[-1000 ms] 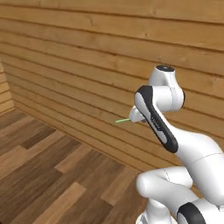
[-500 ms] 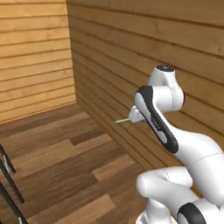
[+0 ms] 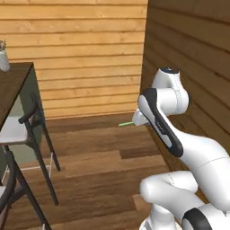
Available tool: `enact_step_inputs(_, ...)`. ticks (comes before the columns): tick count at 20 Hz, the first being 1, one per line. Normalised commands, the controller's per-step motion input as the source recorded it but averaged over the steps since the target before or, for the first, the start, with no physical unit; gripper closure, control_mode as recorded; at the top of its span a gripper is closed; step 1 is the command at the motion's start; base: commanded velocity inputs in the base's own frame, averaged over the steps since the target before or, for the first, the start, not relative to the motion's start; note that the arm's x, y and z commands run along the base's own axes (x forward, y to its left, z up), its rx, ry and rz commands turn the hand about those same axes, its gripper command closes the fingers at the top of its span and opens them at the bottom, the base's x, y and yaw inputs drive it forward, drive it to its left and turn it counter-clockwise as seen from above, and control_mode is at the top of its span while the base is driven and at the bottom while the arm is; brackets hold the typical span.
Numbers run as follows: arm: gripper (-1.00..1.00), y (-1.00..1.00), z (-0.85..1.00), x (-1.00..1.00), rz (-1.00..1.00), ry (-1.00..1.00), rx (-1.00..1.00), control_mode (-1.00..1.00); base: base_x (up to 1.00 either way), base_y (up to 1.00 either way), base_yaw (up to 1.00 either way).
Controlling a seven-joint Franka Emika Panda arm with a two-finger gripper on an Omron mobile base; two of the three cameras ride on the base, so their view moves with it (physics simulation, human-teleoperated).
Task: Take a straw from the drawer in front and place it inside the glass cup on the dining counter.
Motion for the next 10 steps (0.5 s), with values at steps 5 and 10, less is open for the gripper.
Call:
enact_step_inputs(5,1.0,0.0,0.0,0.0,0.0,0.0,0.0,1.0,0.91,-0.37,0.65)
enact_step_inputs(10,1.0,0.0,0.0,0.0,0.0,0.0,0.0,1.0,0.79,-0.38,0.64)
